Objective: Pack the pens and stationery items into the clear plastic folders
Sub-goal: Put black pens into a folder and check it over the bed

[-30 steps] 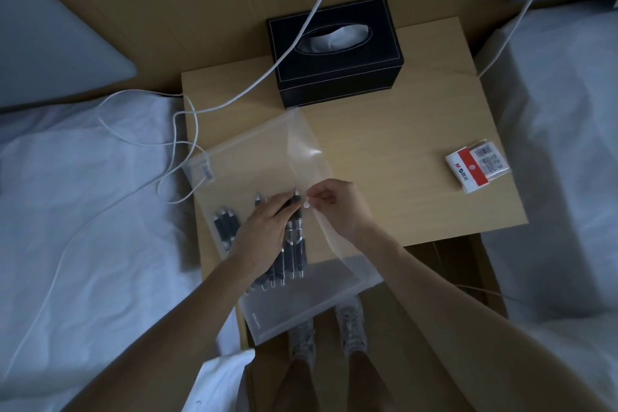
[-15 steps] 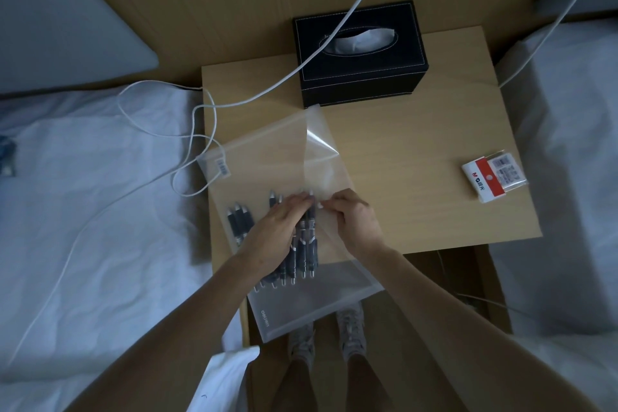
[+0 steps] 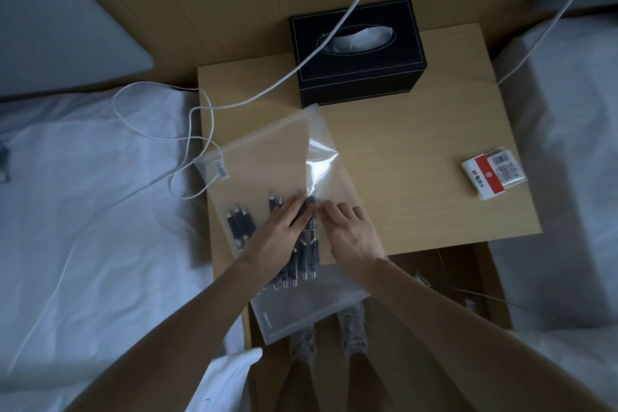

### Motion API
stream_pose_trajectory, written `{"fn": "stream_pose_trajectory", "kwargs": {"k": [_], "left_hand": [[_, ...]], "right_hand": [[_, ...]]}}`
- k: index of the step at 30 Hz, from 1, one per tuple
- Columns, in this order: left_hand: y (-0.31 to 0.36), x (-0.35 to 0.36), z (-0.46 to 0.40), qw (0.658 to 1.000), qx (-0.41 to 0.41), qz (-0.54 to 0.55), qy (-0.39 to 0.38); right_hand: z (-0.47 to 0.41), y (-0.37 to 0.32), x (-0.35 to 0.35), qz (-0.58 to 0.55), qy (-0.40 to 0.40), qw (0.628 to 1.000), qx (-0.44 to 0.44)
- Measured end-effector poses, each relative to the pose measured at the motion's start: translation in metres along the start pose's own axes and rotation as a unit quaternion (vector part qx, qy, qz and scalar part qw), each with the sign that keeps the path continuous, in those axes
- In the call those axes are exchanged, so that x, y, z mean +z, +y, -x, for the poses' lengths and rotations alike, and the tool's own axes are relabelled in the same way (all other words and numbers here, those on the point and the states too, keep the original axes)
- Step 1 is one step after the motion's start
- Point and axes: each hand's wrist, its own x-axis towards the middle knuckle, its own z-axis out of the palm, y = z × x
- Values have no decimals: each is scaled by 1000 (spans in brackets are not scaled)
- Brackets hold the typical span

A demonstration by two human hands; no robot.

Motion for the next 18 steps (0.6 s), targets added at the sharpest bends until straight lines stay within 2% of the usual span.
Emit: {"fn": "stream_pose_trajectory", "kwargs": {"k": [1,2,3,4,5,10,14,18], "left_hand": [[-4,2,0,999,-44,13,2],[-8,5,-2,996,-62,-32,47],[-10,4,-1,996,-62,-52,37],[-15,9,-1,996,-19,-81,40],[-16,10,-2,996,-13,-81,26],[-10,2,-2,992,2,-110,66],[-5,-6,3,993,-29,-40,104],[-10,-17,16,976,-118,26,182]], "right_hand": [[-2,1,2,10,-9,1000,-4],[-3,-1,2,30,-5,1000,-6],[-4,-2,4,49,7,999,-11],[-6,-2,6,64,16,998,-19],[-7,-2,8,71,24,997,-20],[-6,-1,12,82,44,996,-7],[-1,6,15,48,62,997,24],[5,16,12,-57,71,987,130]]}}
